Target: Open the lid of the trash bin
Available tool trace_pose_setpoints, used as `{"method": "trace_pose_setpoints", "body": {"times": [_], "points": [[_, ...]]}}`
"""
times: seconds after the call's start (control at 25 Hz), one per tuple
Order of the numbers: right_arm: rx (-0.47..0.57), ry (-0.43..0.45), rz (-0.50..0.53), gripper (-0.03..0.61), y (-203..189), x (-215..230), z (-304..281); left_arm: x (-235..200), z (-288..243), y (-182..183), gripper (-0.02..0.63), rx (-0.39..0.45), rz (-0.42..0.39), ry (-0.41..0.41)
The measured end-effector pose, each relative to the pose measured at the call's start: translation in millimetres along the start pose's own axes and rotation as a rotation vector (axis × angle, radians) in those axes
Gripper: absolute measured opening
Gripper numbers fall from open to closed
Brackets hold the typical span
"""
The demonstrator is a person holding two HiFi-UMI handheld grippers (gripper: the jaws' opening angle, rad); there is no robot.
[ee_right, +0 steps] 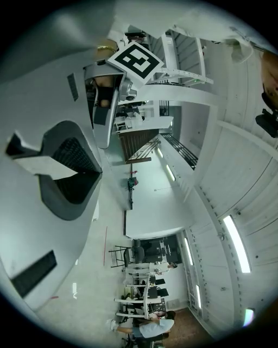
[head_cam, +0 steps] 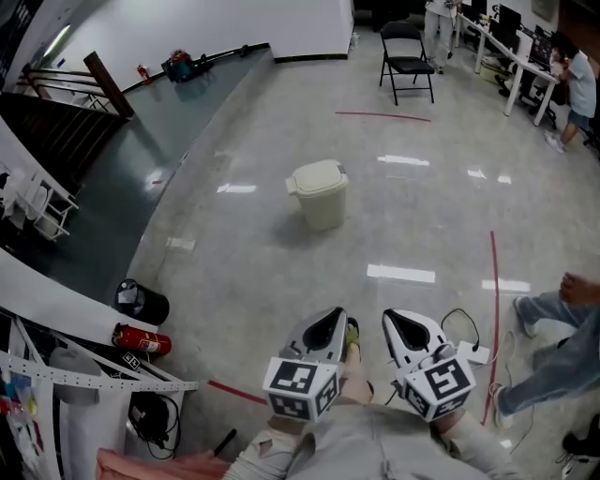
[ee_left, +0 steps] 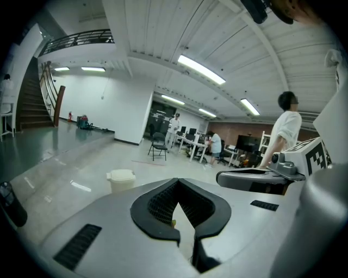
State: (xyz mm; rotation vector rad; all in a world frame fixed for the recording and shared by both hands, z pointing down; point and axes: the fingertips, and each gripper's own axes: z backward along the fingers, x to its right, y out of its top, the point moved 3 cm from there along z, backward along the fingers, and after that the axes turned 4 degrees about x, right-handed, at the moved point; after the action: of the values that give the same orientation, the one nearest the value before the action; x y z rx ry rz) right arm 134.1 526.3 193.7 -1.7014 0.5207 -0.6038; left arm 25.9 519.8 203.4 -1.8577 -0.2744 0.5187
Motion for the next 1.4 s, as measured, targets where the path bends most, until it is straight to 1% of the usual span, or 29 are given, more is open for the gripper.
{"method": "trace_pose_setpoints", "body": {"times": [0.28, 0.44, 0.68, 0.8, 1.0, 1.2, 1.4], "points": [[-0.019, -0.026, -0.004, 0.0, 9, 49, -42, -25, -58, 17, 0.005, 0.0, 0.011, 0.009], [-0.027, -0.02, 0.007, -0.002, 19, 77, -77, -44, -96, 31, 0.005, -0.013, 0.015, 0.011], [-0.04, -0.057, -0.004, -0.002, 36, 111, -127, -75, -143, 52, 0.005, -0.047, 0.013, -0.016], [-0.046, -0.038, -0.011, -0.001, 35, 119, -149, -93, -163, 57, 0.005, -0.064, 0.003, -0.008], [-0.056, -0.031, -0.005, -0.001, 40, 135, -190, -119, -196, 69, 0.005, -0.086, -0.003, -0.025], [-0.062, -0.02, 0.01, -0.002, 46, 145, -223, -141, -220, 79, 0.005, -0.087, 0.005, -0.037], [-0.051, -0.016, 0.022, 0.0, 55, 154, -252, -165, -235, 90, 0.005, -0.085, -0.005, -0.02]]}}
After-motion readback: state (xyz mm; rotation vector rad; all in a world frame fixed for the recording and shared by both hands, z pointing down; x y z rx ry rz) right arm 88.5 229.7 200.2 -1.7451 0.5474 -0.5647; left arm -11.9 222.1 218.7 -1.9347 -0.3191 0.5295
